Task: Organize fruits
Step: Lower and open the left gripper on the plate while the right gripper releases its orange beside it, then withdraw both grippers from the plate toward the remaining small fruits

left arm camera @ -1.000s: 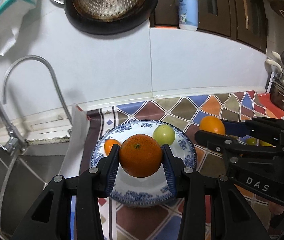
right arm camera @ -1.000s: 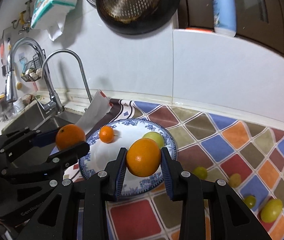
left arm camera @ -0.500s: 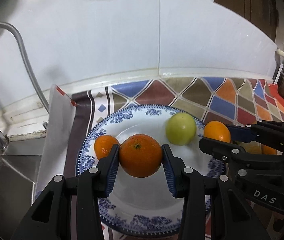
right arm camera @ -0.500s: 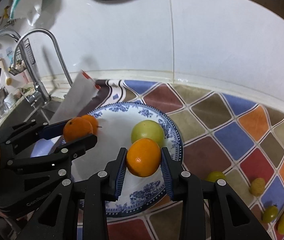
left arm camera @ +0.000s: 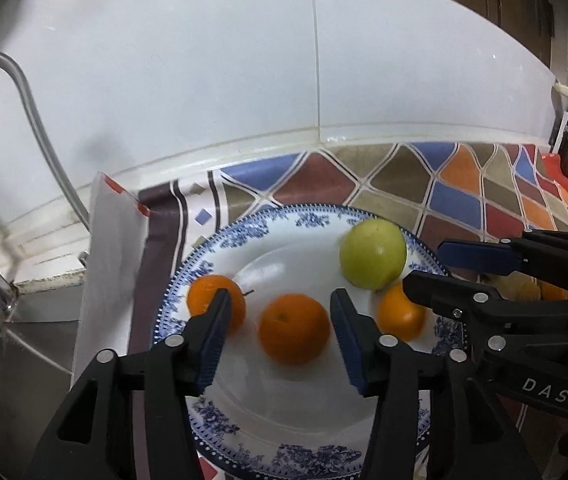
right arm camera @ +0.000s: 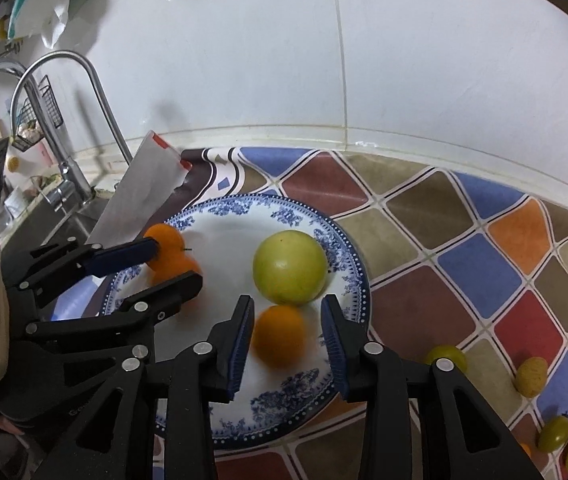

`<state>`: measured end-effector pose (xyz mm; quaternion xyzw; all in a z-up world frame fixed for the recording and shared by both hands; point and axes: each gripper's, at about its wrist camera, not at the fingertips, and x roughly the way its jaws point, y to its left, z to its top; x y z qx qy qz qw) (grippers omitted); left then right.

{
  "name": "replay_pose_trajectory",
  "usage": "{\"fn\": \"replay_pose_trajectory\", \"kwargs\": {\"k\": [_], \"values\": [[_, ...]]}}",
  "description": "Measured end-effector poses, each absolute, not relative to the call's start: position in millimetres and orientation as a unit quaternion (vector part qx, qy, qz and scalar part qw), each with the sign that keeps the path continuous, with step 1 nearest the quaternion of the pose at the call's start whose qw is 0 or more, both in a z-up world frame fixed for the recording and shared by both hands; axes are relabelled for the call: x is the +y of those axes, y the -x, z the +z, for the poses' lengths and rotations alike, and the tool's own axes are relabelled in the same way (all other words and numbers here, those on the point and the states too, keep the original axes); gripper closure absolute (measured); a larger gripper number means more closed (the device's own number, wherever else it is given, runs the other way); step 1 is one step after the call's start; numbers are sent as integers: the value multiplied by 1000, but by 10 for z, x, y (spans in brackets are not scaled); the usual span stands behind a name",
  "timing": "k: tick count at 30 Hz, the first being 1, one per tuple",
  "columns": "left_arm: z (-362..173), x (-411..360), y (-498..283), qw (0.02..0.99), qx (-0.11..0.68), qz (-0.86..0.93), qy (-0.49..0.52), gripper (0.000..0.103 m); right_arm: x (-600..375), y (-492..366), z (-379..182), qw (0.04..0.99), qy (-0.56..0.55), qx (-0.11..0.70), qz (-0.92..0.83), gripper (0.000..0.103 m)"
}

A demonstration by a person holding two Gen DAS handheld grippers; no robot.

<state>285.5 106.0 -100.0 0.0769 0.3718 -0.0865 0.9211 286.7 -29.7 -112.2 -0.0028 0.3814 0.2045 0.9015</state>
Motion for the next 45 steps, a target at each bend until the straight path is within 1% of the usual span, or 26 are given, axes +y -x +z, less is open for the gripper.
{"fn": "replay_pose_trajectory", "kwargs": {"k": [2,5,7,11,14,17,20,21,23,29,32,39,41,45], "values": [[-940,1068,-2816,924,366,-76,-79,52,-320,-2831,-1072,905,2,375,201,64],[-835,1066,-2712,929,356,-69,-79,47,-364,-2759,-980,911,-1,364,196,64],[-765,1057,-2639,931,349,-64,-80,47,-399,-2706,-918,913,-6,358,197,64],[-598,1029,-2458,938,332,-57,-74,44,-472,-2548,-774,920,-9,341,192,64],[-466,1008,-2325,944,318,-52,-66,40,-538,-2413,-667,926,-7,328,189,64],[-345,993,-2173,951,301,-45,-56,39,-618,-2269,-563,932,-5,314,182,64],[-243,952,-2006,955,287,-42,-54,34,-707,-2136,-482,936,-4,305,174,63],[-209,932,-1947,957,282,-42,-56,33,-739,-2086,-454,938,-4,302,172,62],[-157,899,-1849,958,276,-42,-56,31,-791,-1995,-412,941,-4,295,167,55],[-28,824,-1589,962,264,-44,-51,27,-922,-1721,-288,947,-7,279,160,54],[35,761,-1468,964,257,-43,-49,25,-978,-1581,-244,950,-5,271,156,51],[101,579,-1216,966,250,-48,-49,18,-1177,-1285,-174,956,-11,256,141,50],[102,512,-1150,966,250,-50,-47,17,-1245,-1213,-166,958,-13,254,137,45],[103,348,-1035,966,247,-58,-49,14,-1404,-1059,-156,960,-11,251,123,43]]}}
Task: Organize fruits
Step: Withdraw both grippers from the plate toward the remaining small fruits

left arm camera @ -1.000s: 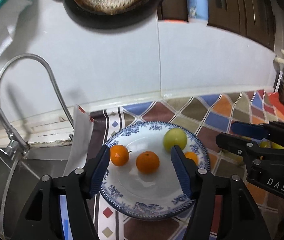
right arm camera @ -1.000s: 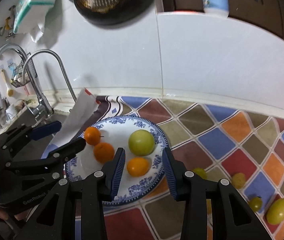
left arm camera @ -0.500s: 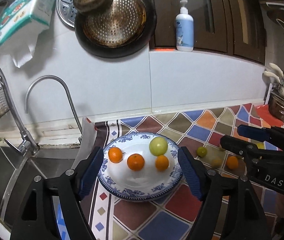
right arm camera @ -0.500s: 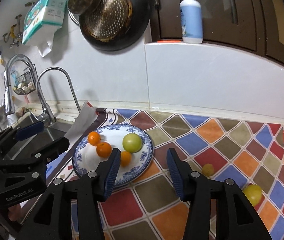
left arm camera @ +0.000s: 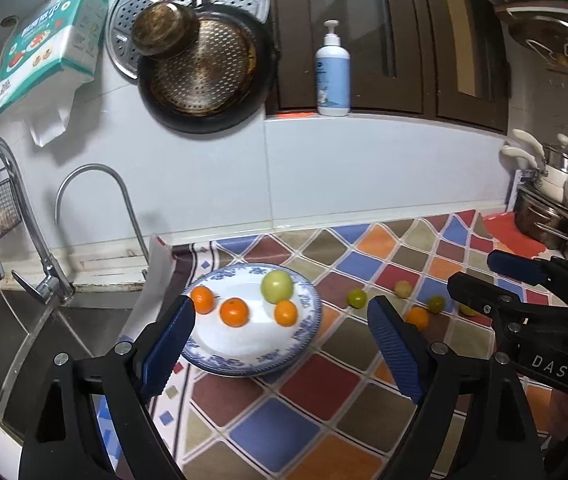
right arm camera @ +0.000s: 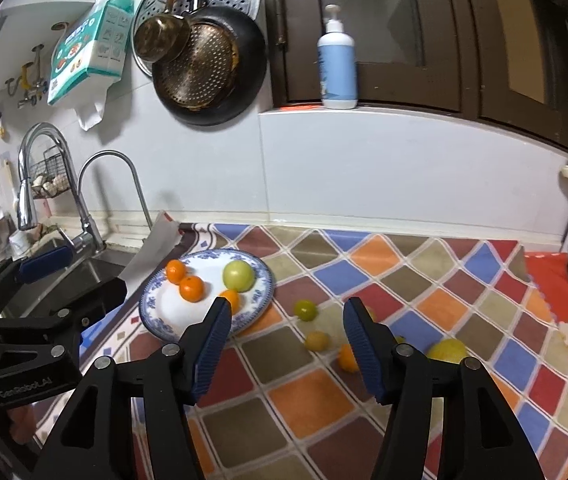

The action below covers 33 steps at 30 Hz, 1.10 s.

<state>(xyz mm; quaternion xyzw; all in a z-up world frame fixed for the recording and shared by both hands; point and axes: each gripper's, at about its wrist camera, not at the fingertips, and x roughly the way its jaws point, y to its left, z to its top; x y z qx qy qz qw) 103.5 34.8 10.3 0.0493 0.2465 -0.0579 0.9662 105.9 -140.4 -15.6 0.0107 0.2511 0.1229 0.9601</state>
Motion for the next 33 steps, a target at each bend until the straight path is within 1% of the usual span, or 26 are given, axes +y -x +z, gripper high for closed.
{"fn": "replay_pose_trajectory", "kwargs": {"k": [2,4,19,33], "values": [[99,257,-989,967,242,-61,-54,11,-1499,-993,-146,962,-13,249,115,37],[96,166,-949,967,239,-65,-56,10,-1605,-929,-141,963,-14,246,107,36],[21,-409,-855,967,232,-88,-59,10,-2215,-747,-181,968,-6,240,69,36],[-287,-792,-1082,960,254,-99,-71,11,-2550,-969,-487,959,0,275,65,36]]}}
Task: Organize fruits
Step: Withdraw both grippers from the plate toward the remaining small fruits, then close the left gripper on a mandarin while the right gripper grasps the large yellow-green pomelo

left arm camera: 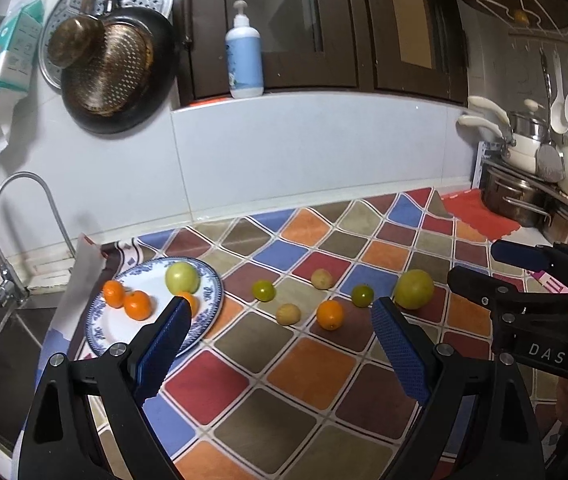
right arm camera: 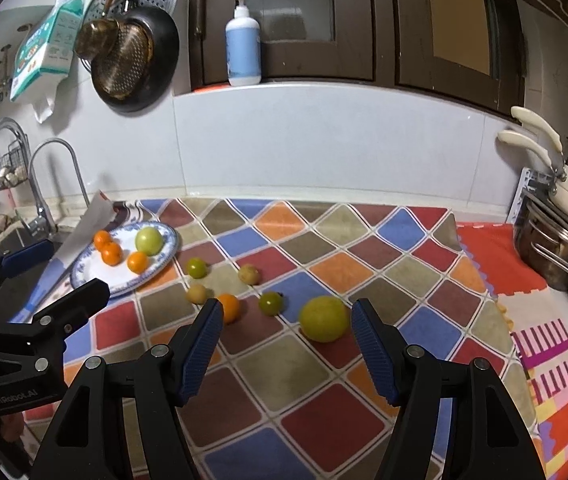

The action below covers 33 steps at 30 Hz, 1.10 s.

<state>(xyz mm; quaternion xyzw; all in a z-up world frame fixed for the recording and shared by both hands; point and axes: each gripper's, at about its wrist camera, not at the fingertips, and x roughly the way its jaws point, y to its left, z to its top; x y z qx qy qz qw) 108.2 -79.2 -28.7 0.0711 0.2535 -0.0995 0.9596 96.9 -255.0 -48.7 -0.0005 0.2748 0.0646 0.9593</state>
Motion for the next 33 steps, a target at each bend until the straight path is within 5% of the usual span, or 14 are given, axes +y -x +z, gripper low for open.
{"fn": "replay_pose_trajectory", "kwargs": {"k": [16,33], "values": [[-775,-1112,-1641,933,316,-141,-98,21,-2759,-1499,-936,940,-7,335,69,36],[-1164,-1346,-2139,899,380,-180,-120,53,-2822,-1977,-1336,917,-29,389,79,36]]}}
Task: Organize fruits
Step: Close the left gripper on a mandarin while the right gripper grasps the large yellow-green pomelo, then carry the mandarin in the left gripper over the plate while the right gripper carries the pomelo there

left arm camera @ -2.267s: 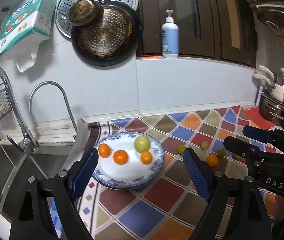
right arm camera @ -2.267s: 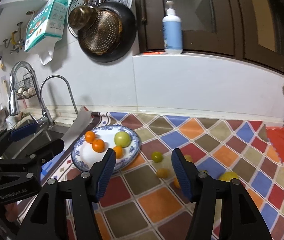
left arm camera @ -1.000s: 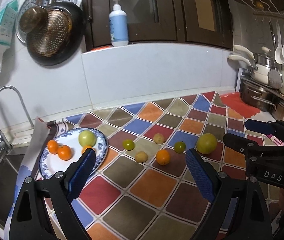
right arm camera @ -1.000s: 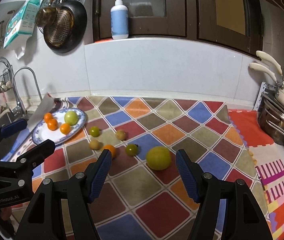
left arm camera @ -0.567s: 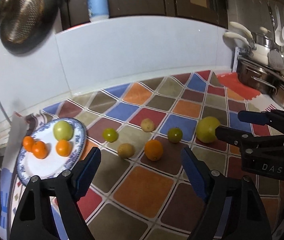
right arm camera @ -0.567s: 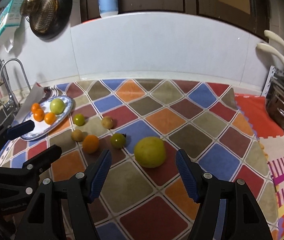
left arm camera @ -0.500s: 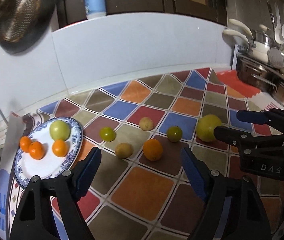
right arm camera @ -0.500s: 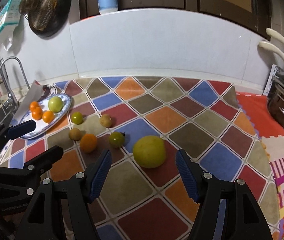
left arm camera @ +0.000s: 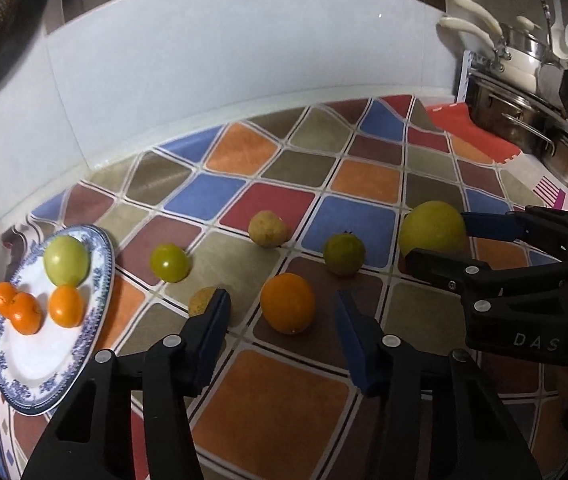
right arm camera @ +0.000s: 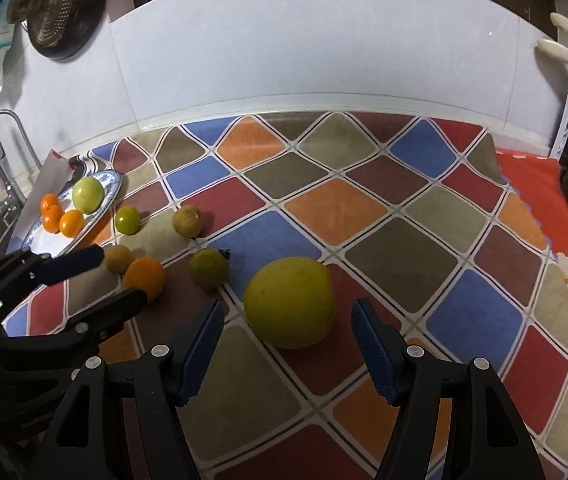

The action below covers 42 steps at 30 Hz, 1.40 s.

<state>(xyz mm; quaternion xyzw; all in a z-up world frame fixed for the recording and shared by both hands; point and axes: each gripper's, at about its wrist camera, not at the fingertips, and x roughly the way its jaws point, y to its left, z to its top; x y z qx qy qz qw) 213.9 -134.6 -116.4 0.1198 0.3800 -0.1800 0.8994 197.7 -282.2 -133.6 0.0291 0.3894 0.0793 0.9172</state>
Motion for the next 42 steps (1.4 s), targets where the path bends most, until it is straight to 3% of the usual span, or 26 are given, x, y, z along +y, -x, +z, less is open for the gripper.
{"fn": "replay_pose_trajectory", "kwargs": {"k": [6,11,42], "values": [[-1255,-1354,-2216,891,399,-182,-118,63,-2819,-2061,-1409,914,-29,397,81,39],[-1287,-1365,-2256,888,405,-187,-114,71,-2816,-2067,-1435,912,-29,401,81,50],[-691,-1015,-1693,921,342,-173,-74,71,-2594,-1556,-948,932,-26,348,97,53]]}}
